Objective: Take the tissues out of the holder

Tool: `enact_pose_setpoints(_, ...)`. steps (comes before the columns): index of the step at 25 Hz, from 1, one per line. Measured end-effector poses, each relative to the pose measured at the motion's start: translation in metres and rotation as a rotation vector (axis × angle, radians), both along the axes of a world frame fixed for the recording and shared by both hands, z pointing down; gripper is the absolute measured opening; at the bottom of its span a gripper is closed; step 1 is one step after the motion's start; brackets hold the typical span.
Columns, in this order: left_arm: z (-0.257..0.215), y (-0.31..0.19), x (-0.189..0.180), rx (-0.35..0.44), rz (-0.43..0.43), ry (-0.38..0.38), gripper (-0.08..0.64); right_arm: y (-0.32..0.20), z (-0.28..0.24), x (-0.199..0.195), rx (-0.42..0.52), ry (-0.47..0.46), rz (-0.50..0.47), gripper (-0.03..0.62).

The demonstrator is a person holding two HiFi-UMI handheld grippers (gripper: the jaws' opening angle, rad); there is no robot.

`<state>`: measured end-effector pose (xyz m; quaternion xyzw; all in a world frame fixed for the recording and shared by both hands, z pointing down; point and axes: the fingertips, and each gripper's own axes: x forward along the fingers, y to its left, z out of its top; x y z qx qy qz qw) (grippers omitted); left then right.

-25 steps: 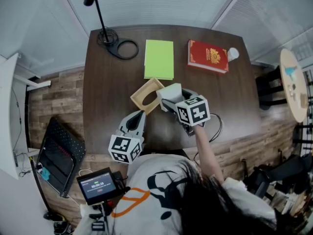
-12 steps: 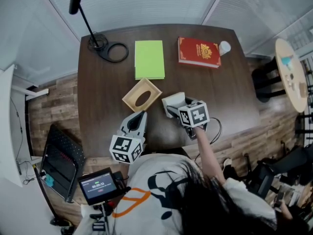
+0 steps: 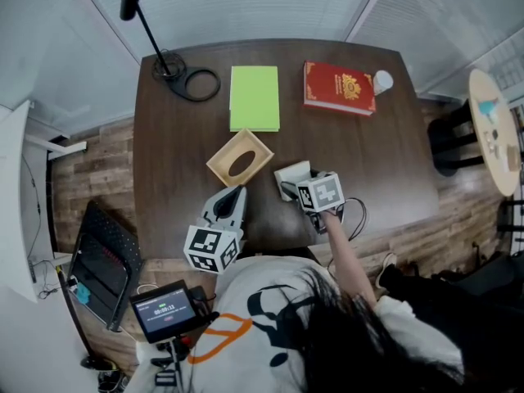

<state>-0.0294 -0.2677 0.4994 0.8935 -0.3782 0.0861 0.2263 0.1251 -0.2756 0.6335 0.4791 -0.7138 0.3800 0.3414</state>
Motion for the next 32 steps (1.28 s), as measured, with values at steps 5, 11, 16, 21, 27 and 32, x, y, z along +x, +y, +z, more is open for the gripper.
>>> enact_pose_setpoints(5,0.002,0.003,0.005,0.001,-0.009,-0.008,-0.002,0.006,0.017,0.005,-0.001,0.004,0.004,0.403)
enact_pose_setpoints(11,0.003,0.005,0.007,-0.006,-0.030,-0.011,-0.002,0.005,0.021,0.002,0.042,-0.012,-0.012,0.403)
enact_pose_setpoints(16,0.003,0.006,0.009,-0.008,-0.041,-0.010,-0.002,0.001,0.012,-0.005,0.057,-0.039,-0.042,0.403)
enact_pose_setpoints(21,0.002,0.010,0.015,-0.004,-0.061,-0.015,-0.002,0.005,-0.008,-0.005,0.100,-0.086,-0.047,0.403)
enact_pose_setpoints(27,-0.002,0.020,0.023,0.010,-0.113,-0.022,-0.002,0.012,-0.039,-0.005,0.194,-0.189,-0.042,0.403)
enact_pose_setpoints(32,0.001,0.034,0.027,0.004,-0.164,-0.039,-0.002,0.014,-0.063,-0.008,0.277,-0.267,-0.069,0.402)
